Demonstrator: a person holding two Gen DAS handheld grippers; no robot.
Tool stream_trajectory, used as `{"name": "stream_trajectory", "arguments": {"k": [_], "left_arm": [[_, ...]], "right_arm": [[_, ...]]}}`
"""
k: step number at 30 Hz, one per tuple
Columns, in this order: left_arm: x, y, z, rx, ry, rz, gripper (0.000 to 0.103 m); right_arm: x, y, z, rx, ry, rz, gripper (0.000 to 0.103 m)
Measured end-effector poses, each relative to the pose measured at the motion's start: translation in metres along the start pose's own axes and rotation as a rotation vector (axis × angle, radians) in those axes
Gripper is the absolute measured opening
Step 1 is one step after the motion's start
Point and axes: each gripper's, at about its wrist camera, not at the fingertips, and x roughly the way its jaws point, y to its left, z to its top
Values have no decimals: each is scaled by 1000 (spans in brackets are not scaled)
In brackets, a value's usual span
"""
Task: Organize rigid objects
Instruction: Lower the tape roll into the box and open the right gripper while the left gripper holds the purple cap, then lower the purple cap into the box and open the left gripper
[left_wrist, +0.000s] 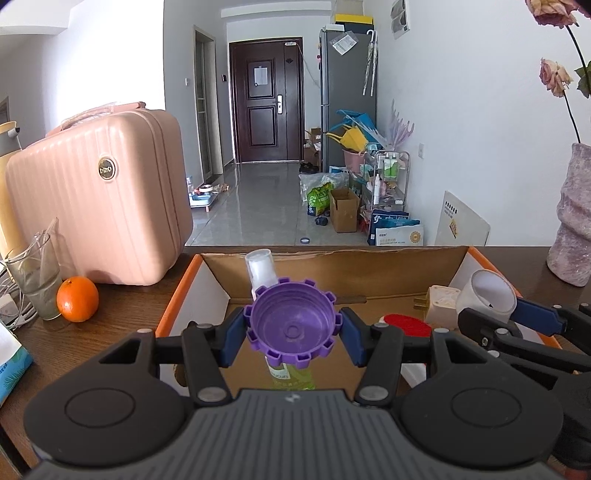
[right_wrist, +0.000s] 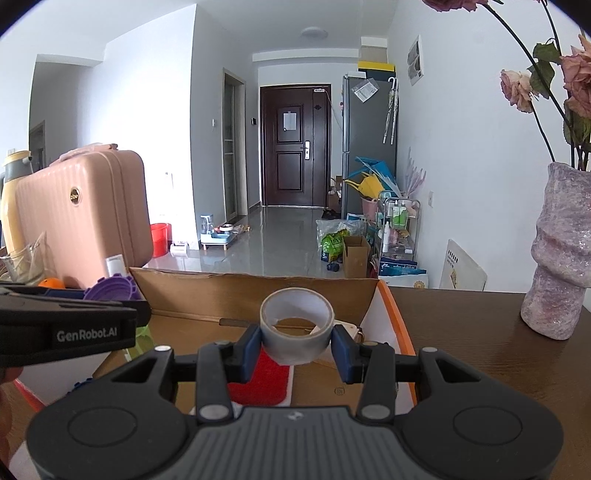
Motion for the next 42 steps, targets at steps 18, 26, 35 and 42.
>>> {"name": "stream_trajectory", "arguments": {"k": [18,26,35,42], "left_arm": [[6,11,1,-46,28,53,95],[3,10,1,-44,18,59,99],[-2,11,1,-55,0,61,103],[-8,12,1,-65,-7,75,103]], "right_arm": [[3,-4,1,32,24,-10,92],[3,-6,1,35,28,-15,97],[3,-7,1,31,33,-34,103],[-4,-7,1,40,22,-59,103]]}}
